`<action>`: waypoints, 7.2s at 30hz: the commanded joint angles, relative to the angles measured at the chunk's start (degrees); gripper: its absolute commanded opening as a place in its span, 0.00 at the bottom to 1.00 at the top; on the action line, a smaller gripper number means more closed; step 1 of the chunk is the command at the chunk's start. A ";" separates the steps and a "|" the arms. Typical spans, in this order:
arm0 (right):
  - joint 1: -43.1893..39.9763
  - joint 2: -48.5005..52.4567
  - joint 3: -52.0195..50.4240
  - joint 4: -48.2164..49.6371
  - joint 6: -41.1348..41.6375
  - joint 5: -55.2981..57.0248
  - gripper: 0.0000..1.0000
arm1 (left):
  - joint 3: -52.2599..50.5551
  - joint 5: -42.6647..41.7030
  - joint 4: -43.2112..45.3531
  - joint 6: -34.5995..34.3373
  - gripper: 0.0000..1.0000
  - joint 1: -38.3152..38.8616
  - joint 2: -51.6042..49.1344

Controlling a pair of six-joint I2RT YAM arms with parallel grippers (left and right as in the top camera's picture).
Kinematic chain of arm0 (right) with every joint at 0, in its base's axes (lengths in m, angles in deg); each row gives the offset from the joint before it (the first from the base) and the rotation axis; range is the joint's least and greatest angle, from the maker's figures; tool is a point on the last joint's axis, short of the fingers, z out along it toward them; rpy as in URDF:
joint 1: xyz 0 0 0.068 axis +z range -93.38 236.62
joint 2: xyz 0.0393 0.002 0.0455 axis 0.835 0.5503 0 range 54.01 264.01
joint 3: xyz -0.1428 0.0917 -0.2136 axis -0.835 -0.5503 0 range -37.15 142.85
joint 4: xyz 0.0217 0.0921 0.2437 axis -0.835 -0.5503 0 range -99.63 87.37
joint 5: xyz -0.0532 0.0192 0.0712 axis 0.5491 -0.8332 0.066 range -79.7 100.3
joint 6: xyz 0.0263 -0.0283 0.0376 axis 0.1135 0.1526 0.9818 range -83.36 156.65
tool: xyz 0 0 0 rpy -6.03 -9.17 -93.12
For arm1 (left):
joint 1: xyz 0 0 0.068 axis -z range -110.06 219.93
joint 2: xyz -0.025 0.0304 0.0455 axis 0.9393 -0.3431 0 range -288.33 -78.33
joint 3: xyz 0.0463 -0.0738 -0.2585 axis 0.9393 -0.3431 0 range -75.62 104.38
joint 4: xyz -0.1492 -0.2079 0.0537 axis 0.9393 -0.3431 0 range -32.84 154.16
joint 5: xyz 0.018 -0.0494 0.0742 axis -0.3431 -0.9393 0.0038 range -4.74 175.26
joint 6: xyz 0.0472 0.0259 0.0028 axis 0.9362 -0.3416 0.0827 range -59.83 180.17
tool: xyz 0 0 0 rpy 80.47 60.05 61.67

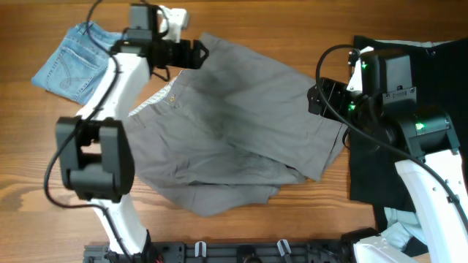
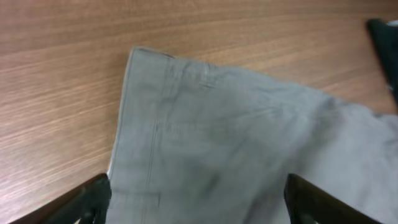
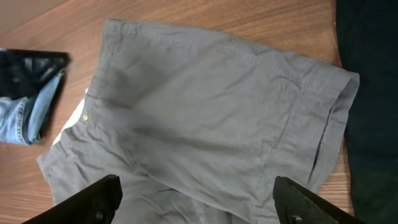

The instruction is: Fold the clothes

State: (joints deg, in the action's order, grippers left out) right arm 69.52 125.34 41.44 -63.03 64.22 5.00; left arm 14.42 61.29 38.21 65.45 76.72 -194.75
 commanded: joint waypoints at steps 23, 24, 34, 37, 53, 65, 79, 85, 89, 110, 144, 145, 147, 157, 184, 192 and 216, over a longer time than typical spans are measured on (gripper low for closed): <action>-0.20 0.46 0.59 -0.11 -0.59 1.66 0.83 | -0.07 6.88 0.83 -2.54 0.47 2.01 -14.08; -0.20 0.46 0.59 -0.02 -0.59 1.88 0.84 | -0.07 6.88 0.35 -2.54 0.34 2.01 -14.08; -0.20 0.46 0.59 -0.37 -0.61 2.73 0.83 | 1.29 15.69 2.21 -8.07 0.04 -2.05 -14.08; -0.20 0.46 0.59 -0.85 -0.61 2.89 0.83 | 4.59 16.96 2.19 -16.59 0.04 -7.02 -14.05; -0.24 4.28 0.57 0.48 -0.44 8.96 0.76 | 14.34 -4.57 -0.11 -19.21 0.71 -16.65 -5.73; -0.70 26.29 0.57 14.82 -0.63 7.87 0.56 | 14.34 -4.48 -21.57 -10.01 0.70 -16.28 20.74; -6.93 42.66 0.57 11.47 -7.26 -8.92 0.51 | 14.34 5.62 -37.59 -6.97 0.76 -16.15 48.00; -6.49 44.17 -1.38 8.26 -9.51 -12.87 0.80 | 14.34 5.64 -41.33 -6.95 0.76 -16.15 50.75; -6.51 44.22 -4.02 10.32 -9.88 -12.96 0.59 | 14.34 5.64 -44.57 -6.95 0.76 -16.15 50.03; -21.86 38.62 -1.20 13.03 -20.20 -20.59 0.49 | 14.34 5.68 -46.34 -6.95 0.78 -16.15 46.36; 10.01 22.95 -15.76 -2.21 -27.32 -20.65 0.57 | 14.34 7.13 -50.07 -6.97 0.84 -16.15 47.25; 12.04 22.97 -16.96 -1.33 -26.05 -20.37 0.60 | 14.34 7.13 -50.03 -6.97 0.84 -16.15 47.25; 14.97 22.95 -18.84 0.48 -19.21 -18.49 0.69 | 14.34 7.13 -49.96 -6.97 0.84 -16.15 47.25; 19.30 22.95 -29.90 4.48 7.52 -20.31 0.95 | 14.34 7.13 -49.57 -6.97 0.84 -16.15 47.25; 3.21 21.22 -28.13 54.77 13.09 -37.64 0.55 | 14.34 7.10 -48.65 -6.99 0.84 -16.15 46.64; 1.38 21.22 -28.13 48.02 2.10 -47.58 0.53 | 14.34 7.13 -48.65 -6.97 0.84 -16.15 46.12; 10.95 21.18 -28.41 20.76 5.86 -32.44 0.92 | 14.34 7.13 -48.68 -6.97 0.85 -16.15 46.12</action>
State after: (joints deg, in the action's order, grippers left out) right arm 76.49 147.41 12.87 -42.84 64.61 -26.15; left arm 28.61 68.09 -10.60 57.60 60.31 -148.30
